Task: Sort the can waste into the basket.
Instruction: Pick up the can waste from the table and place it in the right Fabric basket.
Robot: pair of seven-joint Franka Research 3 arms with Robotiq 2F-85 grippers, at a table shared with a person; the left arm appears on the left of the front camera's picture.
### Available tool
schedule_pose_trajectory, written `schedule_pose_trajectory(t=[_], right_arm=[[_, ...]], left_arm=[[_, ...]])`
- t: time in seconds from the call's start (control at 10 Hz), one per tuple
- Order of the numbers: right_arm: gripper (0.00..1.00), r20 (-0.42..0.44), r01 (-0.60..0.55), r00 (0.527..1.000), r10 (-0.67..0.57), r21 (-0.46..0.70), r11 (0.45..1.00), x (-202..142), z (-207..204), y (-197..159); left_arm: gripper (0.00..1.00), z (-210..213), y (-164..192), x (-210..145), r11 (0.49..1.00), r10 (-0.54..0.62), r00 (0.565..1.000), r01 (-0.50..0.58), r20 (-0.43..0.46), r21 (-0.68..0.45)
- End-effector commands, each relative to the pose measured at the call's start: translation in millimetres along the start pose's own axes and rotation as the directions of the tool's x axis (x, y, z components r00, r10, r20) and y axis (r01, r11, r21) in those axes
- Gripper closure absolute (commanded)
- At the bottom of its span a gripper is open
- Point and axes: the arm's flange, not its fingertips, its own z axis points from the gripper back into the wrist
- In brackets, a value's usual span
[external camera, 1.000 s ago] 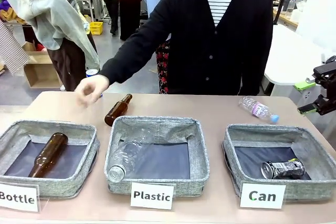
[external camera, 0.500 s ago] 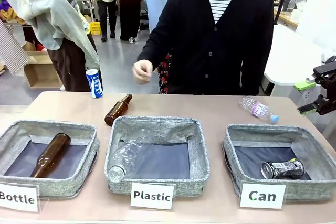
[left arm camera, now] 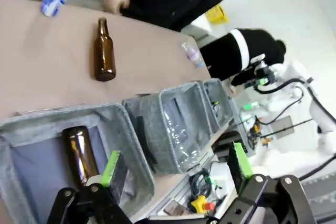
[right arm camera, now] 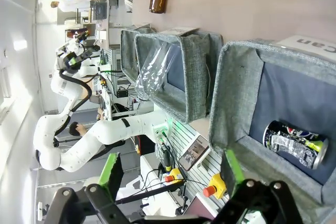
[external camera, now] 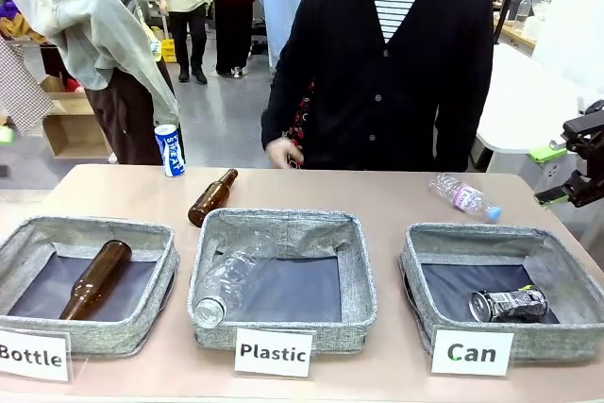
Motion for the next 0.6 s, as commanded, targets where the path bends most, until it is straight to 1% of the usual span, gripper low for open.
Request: schedule_pose_trajectory(t=[0.0, 0.1, 0.2, 0.3, 0.4, 0.5], right_arm=[[0.0, 0.008, -0.02, 1.0, 0.021, -0.008, 1.0, 0, 2, -1], [0.0, 0.008, -0.02, 1.0, 0.021, -0.008, 1.0, 0, 2, -1], [0.0, 0.008, -0.02, 1.0, 0.021, -0.008, 1.0, 0, 2, -1], [0.0, 0.008, -0.02, 1.0, 0.021, -0.008, 1.0, 0, 2, -1], [0.0, 0.008, -0.02, 1.0, 0.021, -0.008, 1.0, 0, 2, -1], [0.0, 0.008, -0.02, 1.0, 0.021, -0.008, 1.0, 0, 2, -1]], left_arm=[[0.0, -39, 31, 10, 0.997, -0.071, 0.997, 0.071, 0.023, -0.006], [0.0, -59, 44, 13, 0.986, -0.137, 0.99, 0.134, 0.024, 0.095], [0.0, -71, 56, 14, 0.981, -0.159, 0.987, 0.162, -0.031, 0.106], [0.0, -76, 63, 19, 0.965, -0.211, 0.977, 0.214, -0.037, 0.153], [0.0, -64, 53, 30, 0.97, -0.156, 0.988, 0.15, 0.017, 0.193], [0.0, -74, 56, 8, 0.981, -0.151, 0.987, 0.156, -0.051, 0.116]])
